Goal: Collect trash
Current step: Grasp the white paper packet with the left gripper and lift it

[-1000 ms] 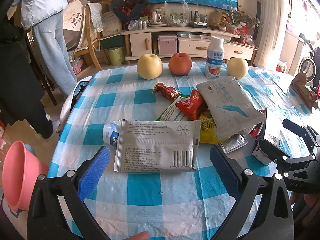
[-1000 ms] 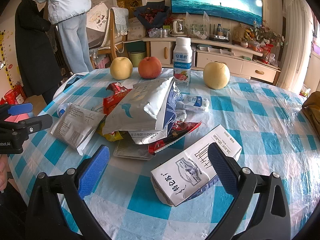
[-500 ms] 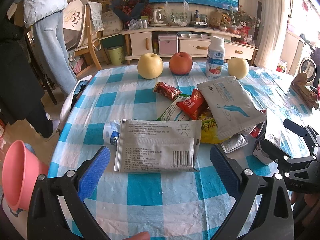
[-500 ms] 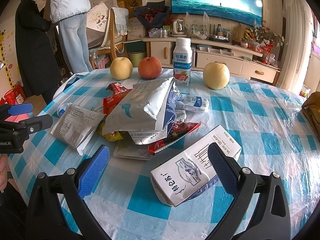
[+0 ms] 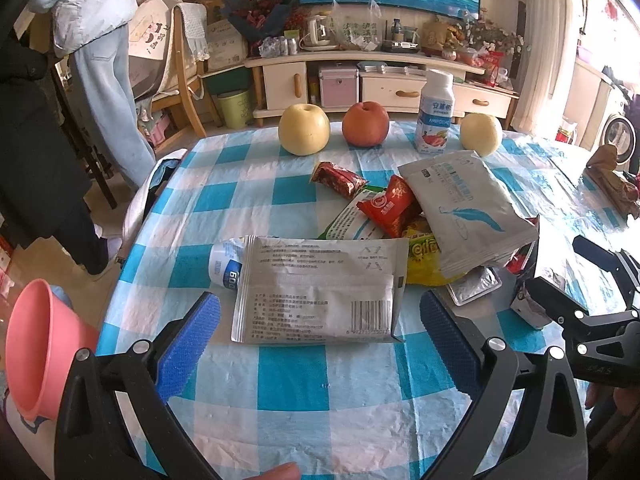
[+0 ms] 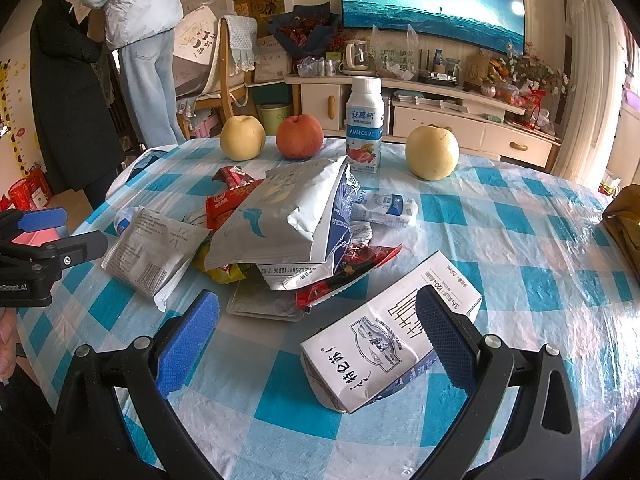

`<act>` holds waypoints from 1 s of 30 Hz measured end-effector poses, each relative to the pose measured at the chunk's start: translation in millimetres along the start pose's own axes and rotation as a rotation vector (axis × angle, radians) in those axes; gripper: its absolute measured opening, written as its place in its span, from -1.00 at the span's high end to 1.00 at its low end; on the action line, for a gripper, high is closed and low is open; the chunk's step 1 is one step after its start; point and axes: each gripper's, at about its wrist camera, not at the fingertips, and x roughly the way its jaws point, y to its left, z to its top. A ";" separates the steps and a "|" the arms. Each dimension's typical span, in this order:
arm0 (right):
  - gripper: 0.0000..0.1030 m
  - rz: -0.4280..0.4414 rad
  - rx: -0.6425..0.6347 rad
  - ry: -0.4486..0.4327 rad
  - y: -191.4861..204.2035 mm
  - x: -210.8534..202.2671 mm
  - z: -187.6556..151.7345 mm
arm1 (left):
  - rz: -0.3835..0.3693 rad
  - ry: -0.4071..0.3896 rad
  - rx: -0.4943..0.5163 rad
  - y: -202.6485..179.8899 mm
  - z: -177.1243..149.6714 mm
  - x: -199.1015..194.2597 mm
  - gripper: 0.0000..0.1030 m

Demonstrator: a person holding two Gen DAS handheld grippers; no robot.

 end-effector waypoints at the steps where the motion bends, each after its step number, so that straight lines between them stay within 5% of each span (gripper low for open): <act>1: -0.93 0.000 0.000 0.000 0.0 -0.1 0.1 | 0.002 0.002 0.002 0.3 -1.2 0.7 -0.92; 10: -0.93 -0.016 -0.016 -0.036 -1.8 2.6 5.2 | -0.011 0.022 -0.005 7.6 -1.7 14.6 -0.92; 16: -0.93 0.023 0.002 -0.053 -4.2 4.0 42.6 | -0.019 0.063 -0.028 14.5 3.0 37.4 -0.89; 18: -0.93 0.040 0.016 -0.035 -5.2 14.8 57.3 | -0.015 0.074 -0.029 13.3 4.8 46.0 -0.75; 20: -0.93 0.048 0.017 -0.015 -4.8 26.0 66.6 | -0.027 0.094 -0.024 9.4 6.3 54.5 -0.13; 30: -0.92 0.108 0.019 0.130 -0.7 88.9 85.0 | -0.024 0.102 -0.014 -7.8 15.0 71.5 0.09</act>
